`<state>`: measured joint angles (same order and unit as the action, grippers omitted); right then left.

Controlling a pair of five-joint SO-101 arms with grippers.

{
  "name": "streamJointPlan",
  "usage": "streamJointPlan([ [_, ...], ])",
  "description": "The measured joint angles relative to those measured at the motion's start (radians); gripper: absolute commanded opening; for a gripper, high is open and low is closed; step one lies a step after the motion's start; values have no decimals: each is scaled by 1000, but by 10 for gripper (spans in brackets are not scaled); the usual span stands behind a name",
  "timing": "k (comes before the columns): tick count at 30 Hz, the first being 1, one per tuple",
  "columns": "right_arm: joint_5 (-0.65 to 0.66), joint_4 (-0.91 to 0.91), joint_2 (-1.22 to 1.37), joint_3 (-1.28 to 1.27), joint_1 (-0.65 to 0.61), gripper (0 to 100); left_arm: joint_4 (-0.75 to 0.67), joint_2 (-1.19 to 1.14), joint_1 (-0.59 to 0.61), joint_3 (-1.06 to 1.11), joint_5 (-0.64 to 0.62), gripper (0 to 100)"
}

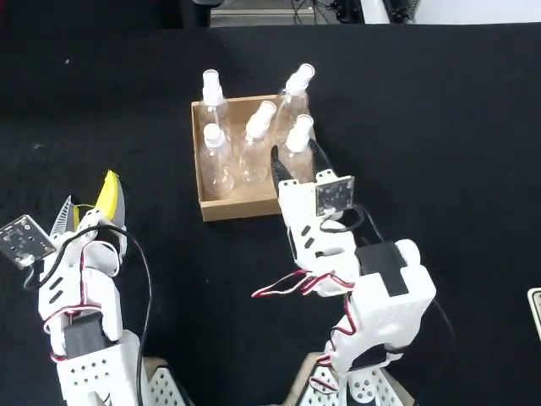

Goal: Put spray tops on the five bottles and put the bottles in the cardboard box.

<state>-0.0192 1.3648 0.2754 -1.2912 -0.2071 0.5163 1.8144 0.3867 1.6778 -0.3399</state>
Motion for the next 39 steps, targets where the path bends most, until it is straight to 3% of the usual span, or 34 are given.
streamJointPlan([
  [7,0,0,0,0,2,19,0,0,0,0,0,266],
  [13,0,0,0,0,2,144,0,0,0,0,0,266],
  [39,0,0,0,0,2,150,0,0,0,0,0,266],
])
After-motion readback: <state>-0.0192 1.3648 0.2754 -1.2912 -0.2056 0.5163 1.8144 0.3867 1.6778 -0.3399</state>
